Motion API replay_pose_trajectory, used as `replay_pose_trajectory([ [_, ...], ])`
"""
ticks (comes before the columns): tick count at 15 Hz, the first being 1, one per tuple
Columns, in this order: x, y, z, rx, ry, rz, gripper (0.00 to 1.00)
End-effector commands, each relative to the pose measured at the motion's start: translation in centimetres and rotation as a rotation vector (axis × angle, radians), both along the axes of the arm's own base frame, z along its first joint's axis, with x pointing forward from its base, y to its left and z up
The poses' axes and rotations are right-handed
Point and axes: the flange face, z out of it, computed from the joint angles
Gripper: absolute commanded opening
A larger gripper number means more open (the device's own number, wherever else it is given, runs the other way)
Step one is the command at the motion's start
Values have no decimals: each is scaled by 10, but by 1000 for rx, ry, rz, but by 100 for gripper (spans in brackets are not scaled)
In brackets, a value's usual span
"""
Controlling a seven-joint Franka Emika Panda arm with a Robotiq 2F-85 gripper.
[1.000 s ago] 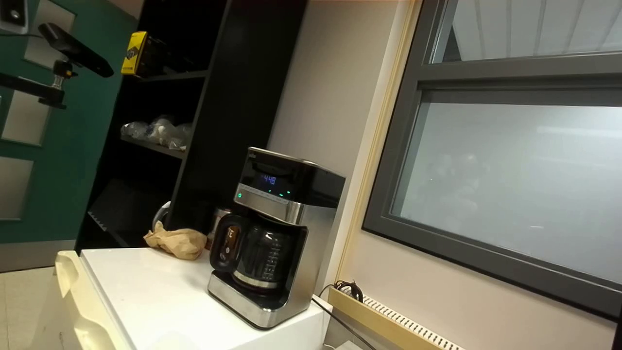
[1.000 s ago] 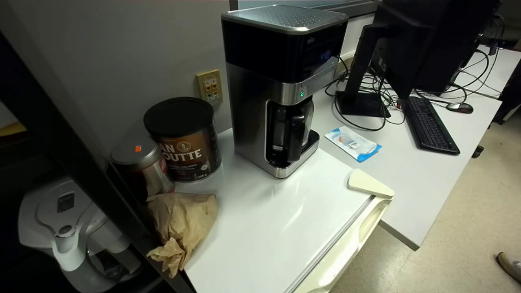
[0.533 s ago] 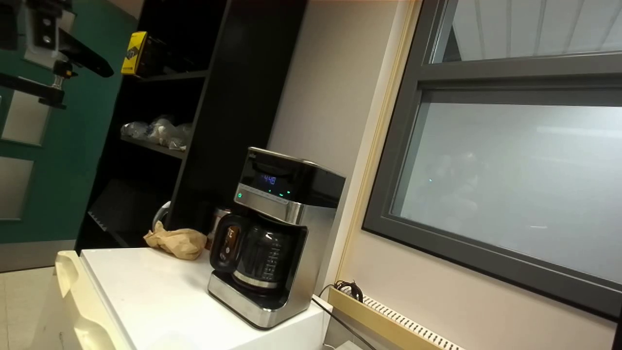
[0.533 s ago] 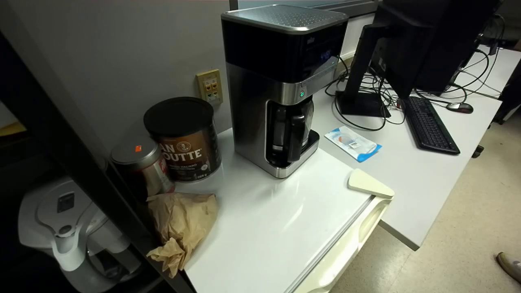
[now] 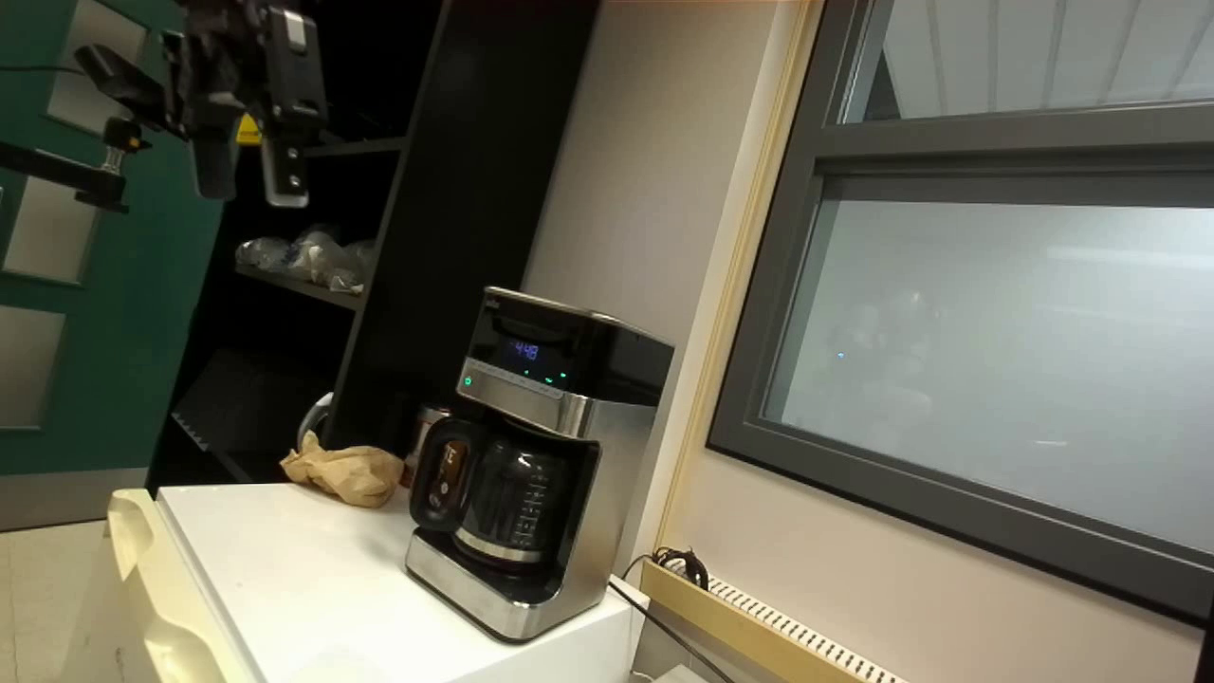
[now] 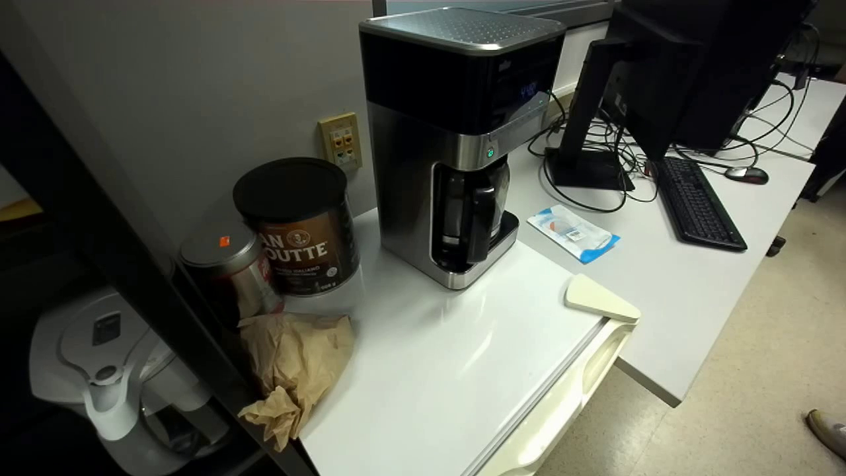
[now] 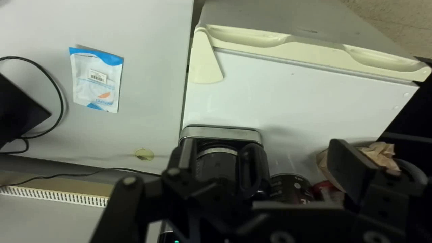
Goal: Press a button on the coffeemaker.
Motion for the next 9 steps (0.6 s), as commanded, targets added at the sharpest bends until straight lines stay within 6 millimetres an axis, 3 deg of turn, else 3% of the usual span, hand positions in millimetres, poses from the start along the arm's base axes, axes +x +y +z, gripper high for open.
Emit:
replay_pose_trajectory([
  [1,38,-4,-11,-38,-24,-46,68],
  [9,95,-19,-28,-103,-53,-144,7],
])
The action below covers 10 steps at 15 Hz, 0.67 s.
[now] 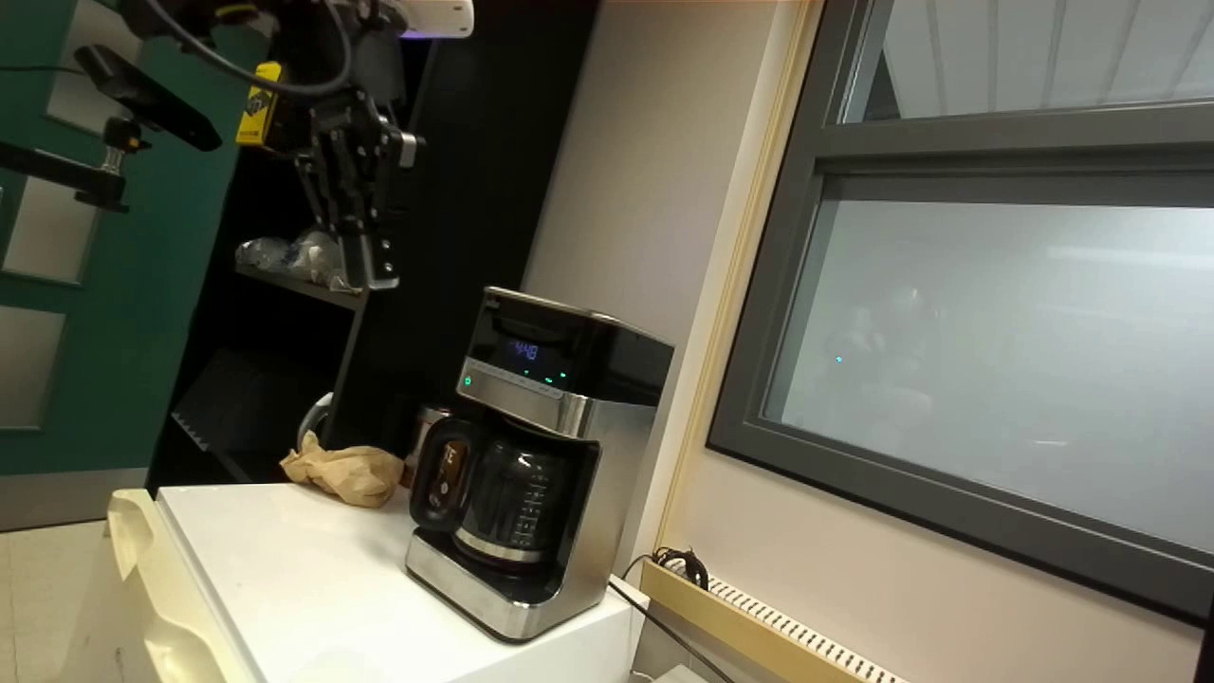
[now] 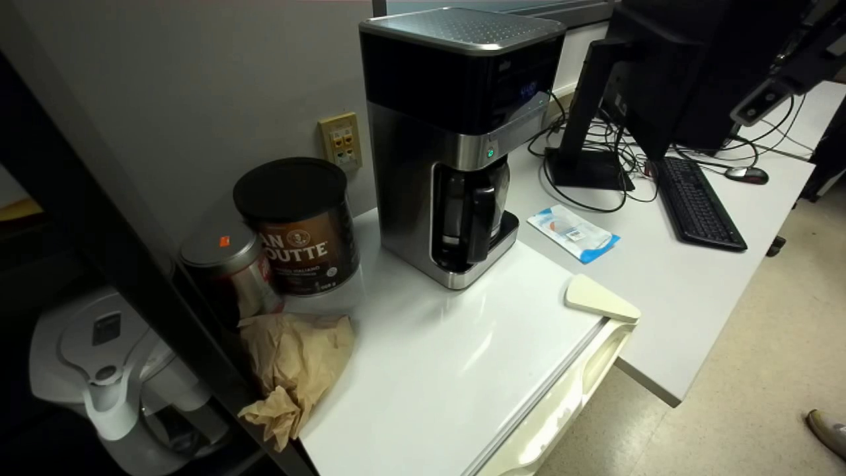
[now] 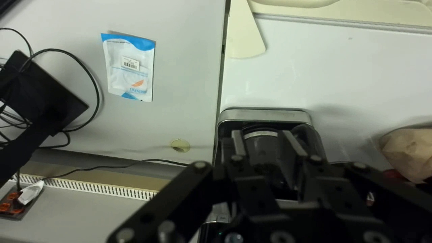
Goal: Press a button on the coffeemaker.
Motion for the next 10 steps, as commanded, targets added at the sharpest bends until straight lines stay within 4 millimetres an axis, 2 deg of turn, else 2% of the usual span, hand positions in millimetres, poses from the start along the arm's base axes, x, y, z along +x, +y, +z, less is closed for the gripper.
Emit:
replay_pose_trajectory([
  [1,32,-4,-8,-43,-32,-35,2],
  [10,88,0,-33,-223,-115,-43,2],
])
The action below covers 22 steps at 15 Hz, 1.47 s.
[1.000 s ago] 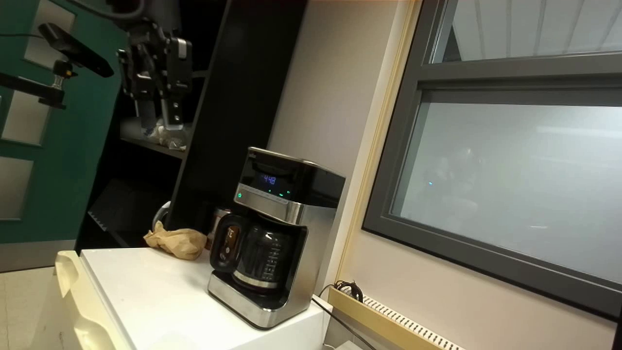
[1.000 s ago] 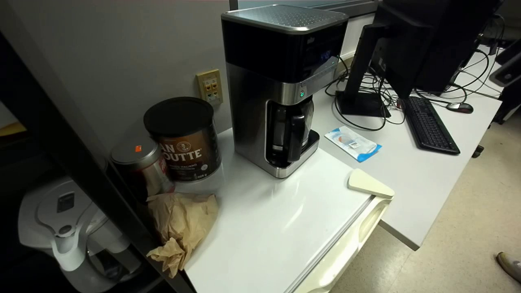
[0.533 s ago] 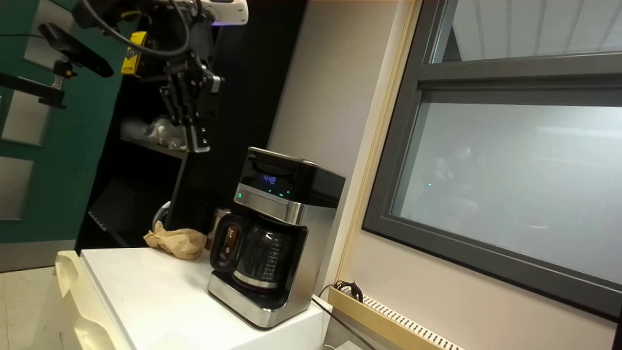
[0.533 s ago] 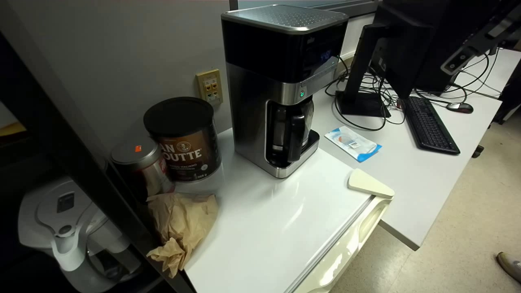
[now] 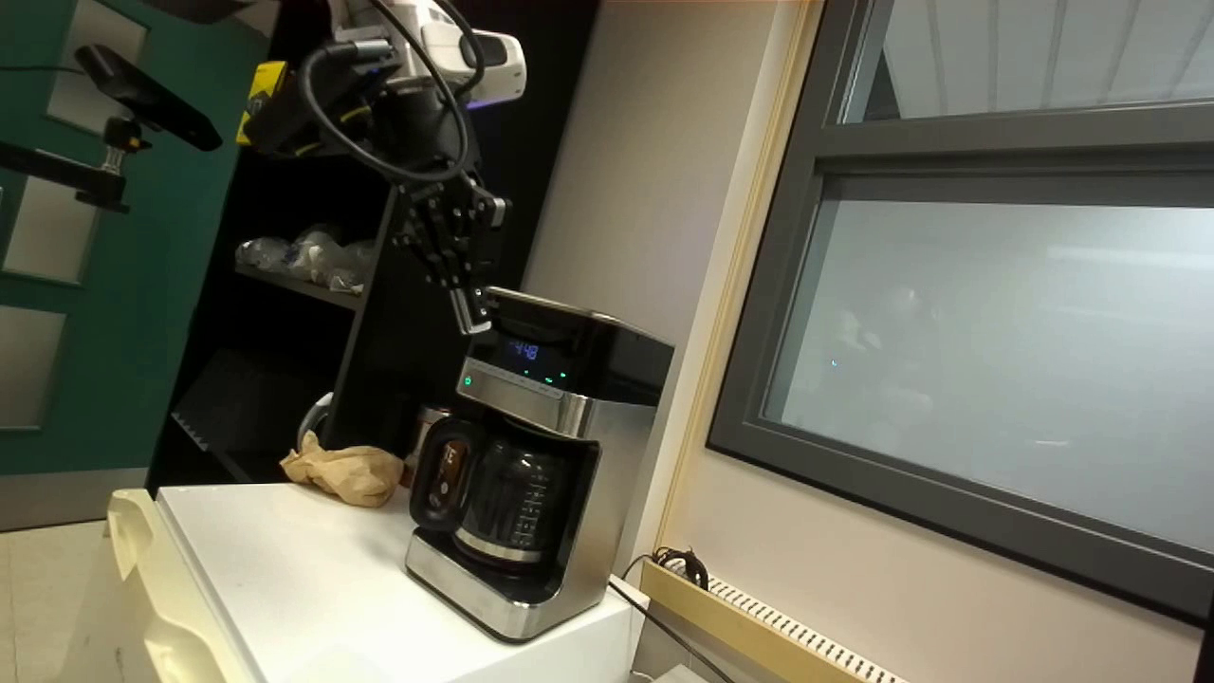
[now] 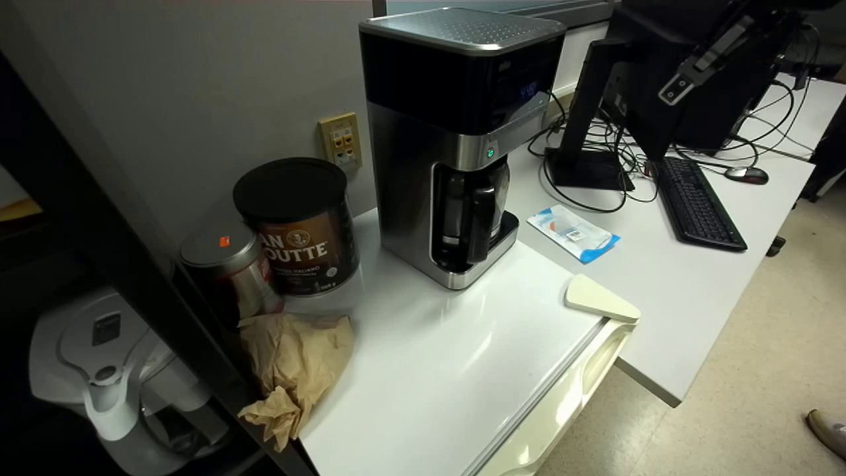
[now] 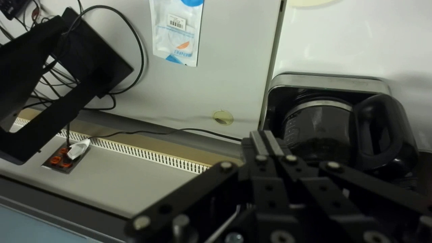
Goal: Press a button on the coffeemaker.
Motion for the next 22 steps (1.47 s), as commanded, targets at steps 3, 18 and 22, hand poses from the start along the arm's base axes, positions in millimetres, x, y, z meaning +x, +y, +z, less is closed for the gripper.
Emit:
replay_pose_trajectory([
  [3,41,10,-20,-62,-52,-3,1],
  [18,103,21,-54,-36,-96,21,3],
  [22,111,27,-59,-23,-104,37,3],
])
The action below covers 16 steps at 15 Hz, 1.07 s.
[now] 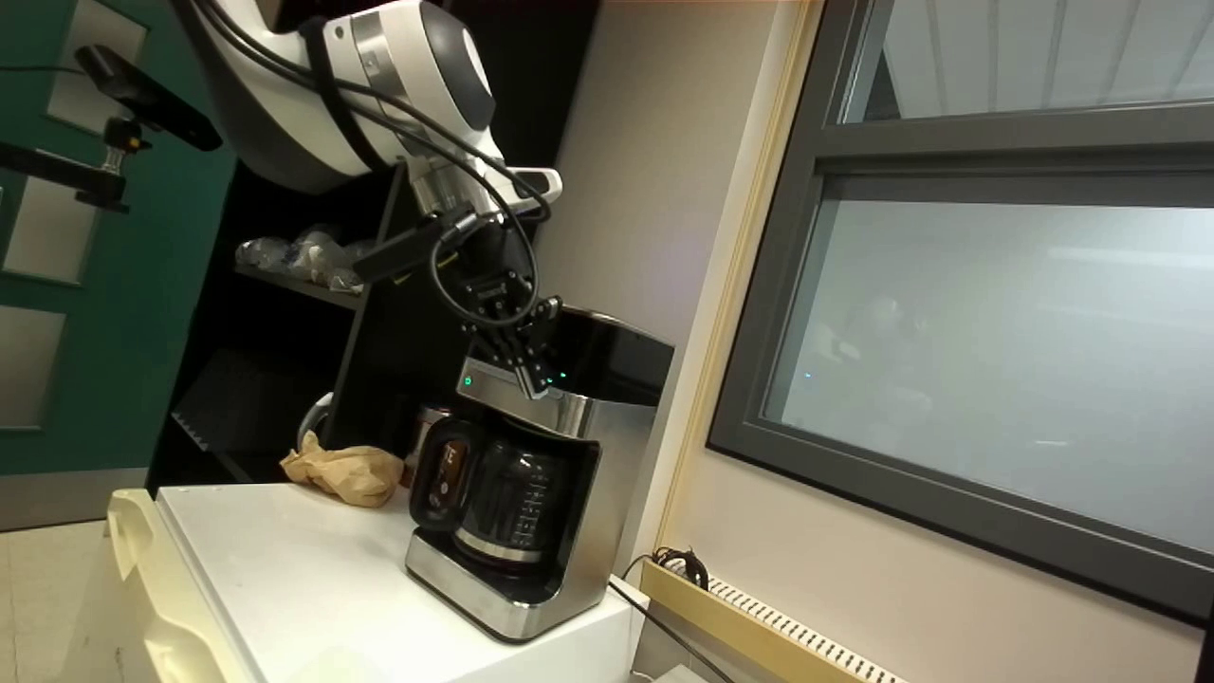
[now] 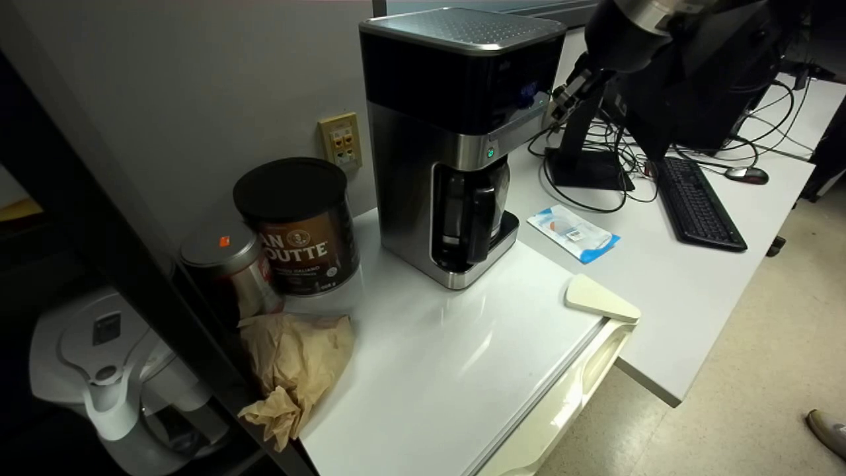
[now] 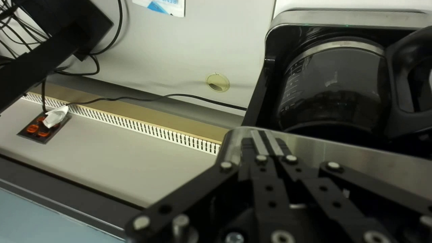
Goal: Press a button on the coffeemaker.
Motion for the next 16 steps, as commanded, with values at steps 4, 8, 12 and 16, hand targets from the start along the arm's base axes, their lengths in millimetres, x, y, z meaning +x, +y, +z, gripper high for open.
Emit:
replay_pose_trajectory([
  [4,19,8,-4,23,-25,34,2],
  [8,22,6,-6,28,-22,36,2],
  [12,23,5,-3,31,-27,46,2],
  [16,21,7,3,23,-37,63,2],
])
